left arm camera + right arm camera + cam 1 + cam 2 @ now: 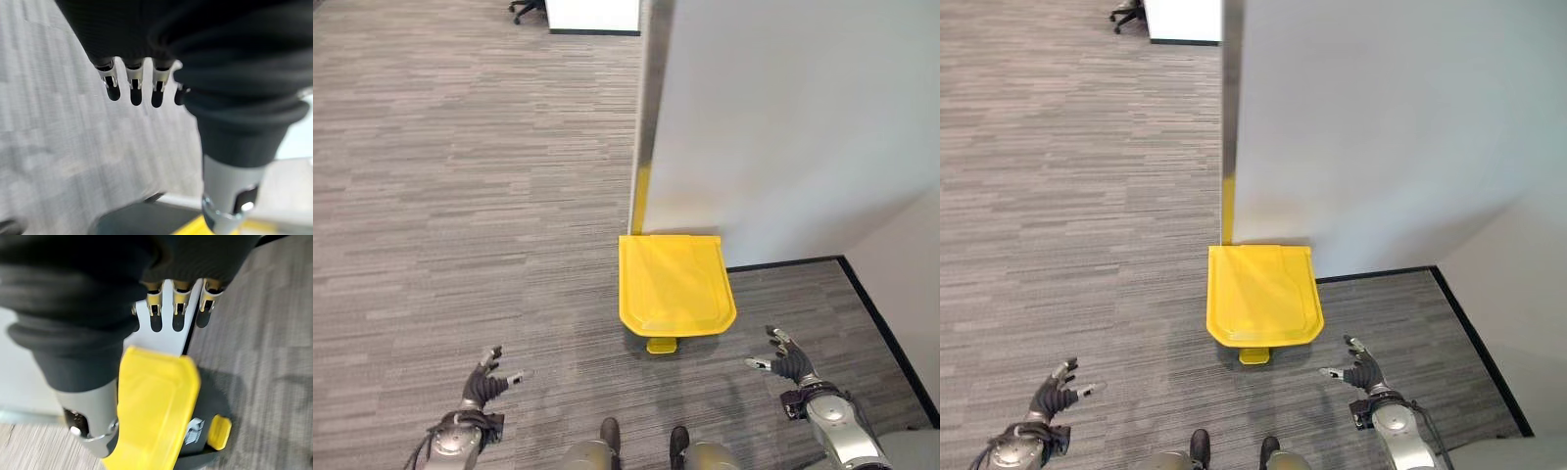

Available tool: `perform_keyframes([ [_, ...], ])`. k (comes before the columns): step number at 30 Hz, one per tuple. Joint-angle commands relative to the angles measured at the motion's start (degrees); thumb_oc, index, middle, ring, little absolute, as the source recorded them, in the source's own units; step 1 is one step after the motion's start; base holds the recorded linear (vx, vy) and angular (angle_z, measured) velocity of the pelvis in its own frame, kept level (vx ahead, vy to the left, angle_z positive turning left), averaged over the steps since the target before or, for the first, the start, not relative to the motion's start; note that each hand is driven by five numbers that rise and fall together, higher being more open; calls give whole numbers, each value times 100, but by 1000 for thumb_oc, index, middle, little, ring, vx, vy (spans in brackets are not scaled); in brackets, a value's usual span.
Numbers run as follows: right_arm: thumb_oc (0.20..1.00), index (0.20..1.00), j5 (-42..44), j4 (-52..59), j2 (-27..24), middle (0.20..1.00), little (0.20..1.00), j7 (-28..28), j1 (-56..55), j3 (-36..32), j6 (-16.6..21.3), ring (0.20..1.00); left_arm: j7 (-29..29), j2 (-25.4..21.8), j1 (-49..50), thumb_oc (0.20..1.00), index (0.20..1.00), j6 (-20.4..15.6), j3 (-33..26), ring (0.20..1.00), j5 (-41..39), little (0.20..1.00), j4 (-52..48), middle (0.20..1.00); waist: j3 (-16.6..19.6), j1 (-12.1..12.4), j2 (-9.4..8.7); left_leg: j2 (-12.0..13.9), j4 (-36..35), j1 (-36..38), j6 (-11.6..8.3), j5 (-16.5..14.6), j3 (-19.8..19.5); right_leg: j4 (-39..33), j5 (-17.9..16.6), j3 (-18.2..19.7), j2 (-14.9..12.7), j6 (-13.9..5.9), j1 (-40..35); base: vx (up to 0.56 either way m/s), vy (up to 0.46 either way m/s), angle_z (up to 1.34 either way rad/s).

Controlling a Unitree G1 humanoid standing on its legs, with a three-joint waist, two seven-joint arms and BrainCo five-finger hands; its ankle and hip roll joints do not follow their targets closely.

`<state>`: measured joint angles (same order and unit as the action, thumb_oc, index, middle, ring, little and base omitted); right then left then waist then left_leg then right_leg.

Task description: Gather garbage on tea table into small bin, then transfer packed bag to large trash can.

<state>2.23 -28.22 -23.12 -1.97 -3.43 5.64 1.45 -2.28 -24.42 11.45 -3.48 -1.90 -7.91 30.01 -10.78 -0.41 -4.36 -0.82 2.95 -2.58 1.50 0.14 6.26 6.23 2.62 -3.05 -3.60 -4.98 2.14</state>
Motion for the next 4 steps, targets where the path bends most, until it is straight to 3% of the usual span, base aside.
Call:
perform_keyframes([
  [1, 1000, 1000, 52, 109, -237, 1000, 1000, -13, 190, -165, 135, 1000, -7, -182, -184, 1000, 1000, -205, 22, 1000, -64, 1000, -114, 1000, 105, -7, -105, -291, 241, 274, 28, -944, -220, -214, -303, 144, 22, -293, 295, 58, -40, -1],
  [4, 1000, 1000, 65, 38, -235, 1000, 1000, -3, 112, -179, 117, 1000, 10, -113, -167, 1000, 1000, -176, 55, 1000, -91, 1000, -20, 1000, 199, -41, -93, -253, 81, 375, -8, -875, -239, -409, -292, 135, 46, -257, 135, 32, -35, 4],
])
